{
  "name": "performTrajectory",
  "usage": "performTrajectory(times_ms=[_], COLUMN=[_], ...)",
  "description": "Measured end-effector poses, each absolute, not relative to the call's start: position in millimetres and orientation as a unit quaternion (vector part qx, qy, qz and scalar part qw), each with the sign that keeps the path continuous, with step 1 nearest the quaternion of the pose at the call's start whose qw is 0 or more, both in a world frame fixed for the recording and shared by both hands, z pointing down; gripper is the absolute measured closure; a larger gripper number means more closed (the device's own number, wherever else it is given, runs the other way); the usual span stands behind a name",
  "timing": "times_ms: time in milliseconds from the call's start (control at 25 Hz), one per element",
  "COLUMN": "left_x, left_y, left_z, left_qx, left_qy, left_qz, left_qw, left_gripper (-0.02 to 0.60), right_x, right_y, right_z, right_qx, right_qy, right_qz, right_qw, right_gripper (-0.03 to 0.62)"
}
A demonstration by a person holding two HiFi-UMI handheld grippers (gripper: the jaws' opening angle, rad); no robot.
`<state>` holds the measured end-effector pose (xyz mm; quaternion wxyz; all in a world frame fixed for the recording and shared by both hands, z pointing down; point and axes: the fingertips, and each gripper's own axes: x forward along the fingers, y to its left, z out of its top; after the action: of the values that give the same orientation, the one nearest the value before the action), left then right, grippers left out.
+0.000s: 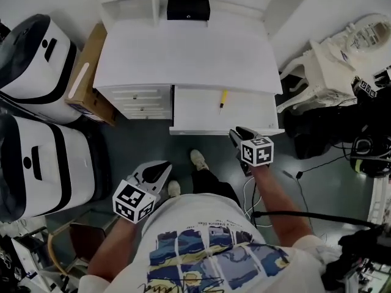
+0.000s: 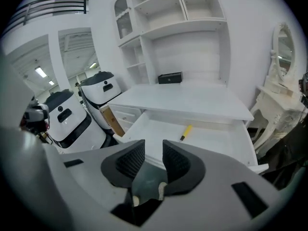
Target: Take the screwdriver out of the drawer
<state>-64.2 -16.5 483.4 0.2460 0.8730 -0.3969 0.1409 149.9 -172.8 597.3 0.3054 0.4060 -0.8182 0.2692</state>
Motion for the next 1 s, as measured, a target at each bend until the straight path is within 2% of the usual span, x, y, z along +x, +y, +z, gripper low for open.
performTrajectory(times_ms=[360,1000], left_x=[-50.3,-51.0], left_y=[-101.8,-145.2], left_z=[459.2,461.9], left_qx=[0.837,0.759], left_qy=[-0.462,-0.549], left_qz=[0.154,0.179], left_qw=[0.249,0.301], left_gripper=[0.568,0.568], right_x=[164.8,150.8], right_y=[-297.0,-363.3], right_z=[675.2,789.7], right_qx=[0.391,0.377], right_qy=[-0.791,-0.735], right_qz=[0.306,0.381], right_qw=[0.358,0.416], right_gripper=[0.437,0.393])
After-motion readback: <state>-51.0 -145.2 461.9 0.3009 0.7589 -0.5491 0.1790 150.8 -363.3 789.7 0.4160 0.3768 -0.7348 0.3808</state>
